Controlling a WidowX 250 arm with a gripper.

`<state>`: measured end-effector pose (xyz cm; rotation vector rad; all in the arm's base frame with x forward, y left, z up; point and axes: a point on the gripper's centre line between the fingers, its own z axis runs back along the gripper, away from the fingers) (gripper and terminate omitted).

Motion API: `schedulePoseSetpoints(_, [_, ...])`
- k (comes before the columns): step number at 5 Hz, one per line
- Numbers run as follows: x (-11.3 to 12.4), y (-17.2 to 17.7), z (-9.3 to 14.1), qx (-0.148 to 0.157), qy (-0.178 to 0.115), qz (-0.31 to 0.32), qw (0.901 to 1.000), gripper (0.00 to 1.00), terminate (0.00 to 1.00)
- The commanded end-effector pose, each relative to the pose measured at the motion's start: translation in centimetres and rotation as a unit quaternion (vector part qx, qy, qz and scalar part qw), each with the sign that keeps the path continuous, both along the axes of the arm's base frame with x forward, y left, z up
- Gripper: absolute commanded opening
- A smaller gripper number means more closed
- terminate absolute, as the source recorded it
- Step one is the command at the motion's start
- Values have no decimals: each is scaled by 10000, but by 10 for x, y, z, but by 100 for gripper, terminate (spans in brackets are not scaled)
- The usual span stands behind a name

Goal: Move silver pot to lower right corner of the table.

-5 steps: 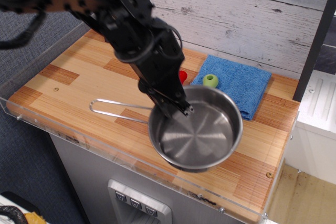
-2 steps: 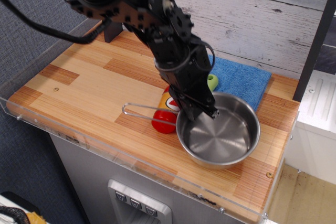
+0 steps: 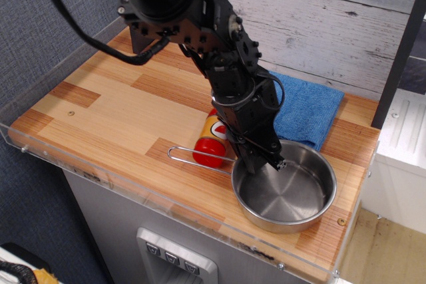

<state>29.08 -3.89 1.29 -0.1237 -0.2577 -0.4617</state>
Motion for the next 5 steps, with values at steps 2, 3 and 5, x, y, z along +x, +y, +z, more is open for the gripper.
schedulePoseSetpoints(2, [-5, 16, 24, 71, -216, 201, 9995, 100, 0])
schedulePoseSetpoints(3, [-6, 19, 30, -44, -316, 277, 9991, 100, 0])
schedulePoseSetpoints(5, [-5, 40, 103, -408, -1336, 564, 9886, 100, 0])
